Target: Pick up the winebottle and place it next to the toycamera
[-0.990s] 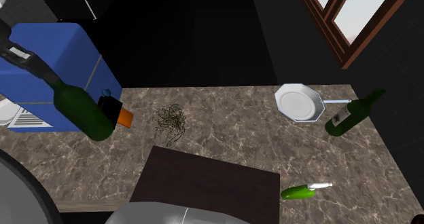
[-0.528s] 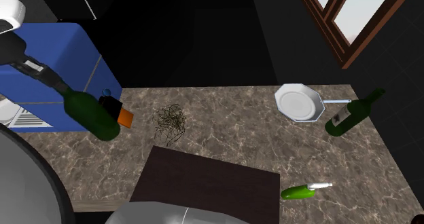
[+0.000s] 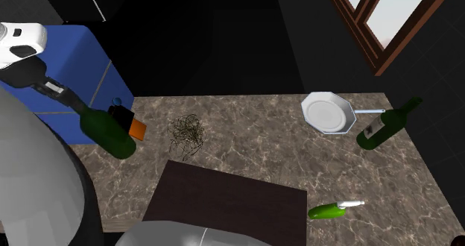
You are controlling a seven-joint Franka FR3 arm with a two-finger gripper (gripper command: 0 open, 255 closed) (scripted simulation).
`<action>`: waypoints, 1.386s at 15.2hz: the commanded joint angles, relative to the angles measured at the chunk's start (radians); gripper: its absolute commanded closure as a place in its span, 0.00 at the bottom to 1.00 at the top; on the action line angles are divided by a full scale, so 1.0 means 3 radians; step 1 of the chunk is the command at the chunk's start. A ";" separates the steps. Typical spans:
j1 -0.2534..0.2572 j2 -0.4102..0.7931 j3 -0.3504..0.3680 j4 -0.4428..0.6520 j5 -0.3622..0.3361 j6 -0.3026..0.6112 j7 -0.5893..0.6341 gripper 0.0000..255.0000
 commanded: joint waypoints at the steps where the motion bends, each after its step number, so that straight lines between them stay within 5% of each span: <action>1: -0.0017 0.0043 0.0038 -0.0061 -0.0029 0.0095 0.0032 1.00; 12: -0.0169 0.0412 0.0299 -0.0342 -0.0353 0.0604 0.0331 1.00; 21: -0.0294 0.0942 0.0469 -0.0494 -0.0992 0.0970 0.0837 1.00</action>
